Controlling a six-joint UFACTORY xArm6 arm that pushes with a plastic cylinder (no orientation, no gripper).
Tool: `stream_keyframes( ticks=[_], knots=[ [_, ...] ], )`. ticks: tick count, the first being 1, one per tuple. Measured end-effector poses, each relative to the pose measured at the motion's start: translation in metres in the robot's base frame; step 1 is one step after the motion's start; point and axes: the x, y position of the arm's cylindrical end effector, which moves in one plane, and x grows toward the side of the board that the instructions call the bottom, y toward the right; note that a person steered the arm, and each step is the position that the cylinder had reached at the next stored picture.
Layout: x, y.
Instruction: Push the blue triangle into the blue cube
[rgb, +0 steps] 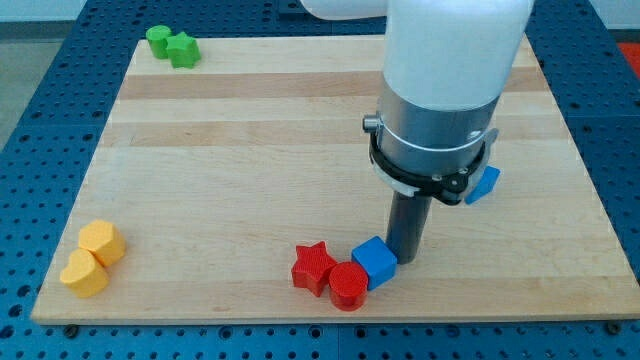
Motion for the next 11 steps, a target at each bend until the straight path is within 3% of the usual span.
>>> stream_keyframes(
  ticks=[2, 4, 5, 8, 10, 11],
  knots=[
    [-0.017, 0.122],
    [-0.097, 0.143],
    [-0.109, 0.132],
    [-0.084, 0.052],
    [-0.026, 0.049],
    [-0.026, 0.04]
  ],
)
